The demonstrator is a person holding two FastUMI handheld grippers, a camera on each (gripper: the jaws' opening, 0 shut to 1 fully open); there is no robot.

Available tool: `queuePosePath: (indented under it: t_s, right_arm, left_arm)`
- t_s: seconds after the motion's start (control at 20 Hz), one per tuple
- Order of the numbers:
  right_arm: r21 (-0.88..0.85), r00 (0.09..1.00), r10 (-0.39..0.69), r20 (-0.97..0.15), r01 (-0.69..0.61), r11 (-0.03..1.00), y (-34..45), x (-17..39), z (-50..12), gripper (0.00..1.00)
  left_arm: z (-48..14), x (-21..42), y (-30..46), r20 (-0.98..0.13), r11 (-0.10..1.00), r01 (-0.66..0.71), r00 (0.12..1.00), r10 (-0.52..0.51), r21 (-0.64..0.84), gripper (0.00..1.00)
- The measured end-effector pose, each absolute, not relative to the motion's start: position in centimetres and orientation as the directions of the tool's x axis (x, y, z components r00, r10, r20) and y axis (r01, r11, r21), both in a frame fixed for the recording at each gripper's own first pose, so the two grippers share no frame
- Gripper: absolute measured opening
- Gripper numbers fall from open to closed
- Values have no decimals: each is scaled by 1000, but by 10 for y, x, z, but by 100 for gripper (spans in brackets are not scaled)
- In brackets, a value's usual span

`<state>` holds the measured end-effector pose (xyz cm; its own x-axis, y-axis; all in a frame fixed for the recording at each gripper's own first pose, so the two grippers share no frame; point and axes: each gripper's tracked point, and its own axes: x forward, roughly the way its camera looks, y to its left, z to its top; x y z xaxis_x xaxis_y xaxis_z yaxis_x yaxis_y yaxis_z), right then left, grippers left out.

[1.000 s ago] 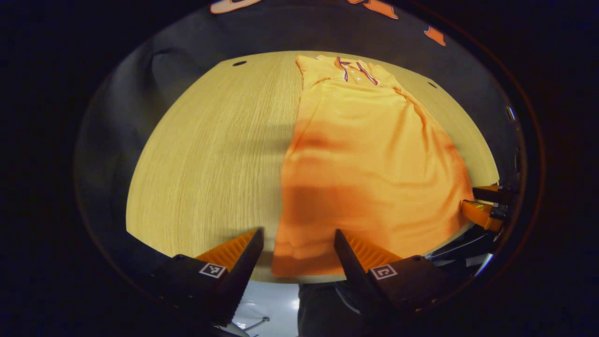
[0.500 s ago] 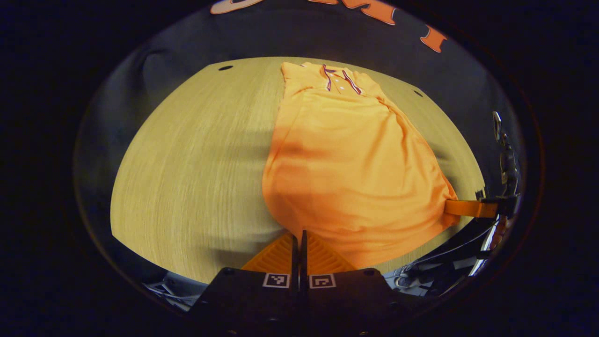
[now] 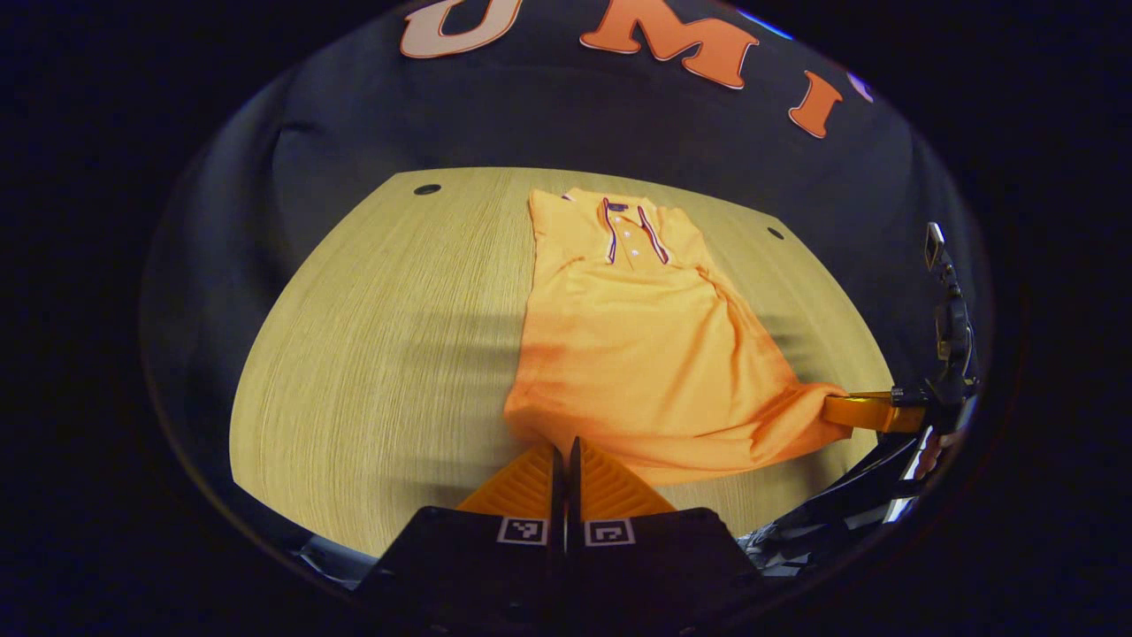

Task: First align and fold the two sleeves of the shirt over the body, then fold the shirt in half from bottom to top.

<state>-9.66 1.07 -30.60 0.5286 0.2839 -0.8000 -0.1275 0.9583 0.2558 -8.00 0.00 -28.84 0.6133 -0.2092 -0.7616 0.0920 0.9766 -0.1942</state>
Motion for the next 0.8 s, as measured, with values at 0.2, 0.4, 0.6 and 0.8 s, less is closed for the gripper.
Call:
queuePosePath:
  t_s: [0.2, 0.4, 0.6, 0.8]
  right_arm:
    - [197, 612, 223, -759, -110, 974, -6, -49, -277, 0]
    - [228, 603, 260, -755, -130, 965, 7, -12, -271, 1]
    - [221, 606, 258, -753, -137, 966, 13, 31, -261, 1]
    - [217, 622, 258, -740, -143, 966, 17, 79, -249, 0]
  left_arm:
    - [-268, -31, 4, -734, 975, 108, 643, -218, -195, 1]
    - [-250, 17, 2, -707, 972, 138, 668, -233, -190, 1]
    - [-231, 67, -2, -685, 968, 160, 684, -250, -194, 1]
    - [-224, 116, -3, -671, 963, 179, 691, -267, -200, 1]
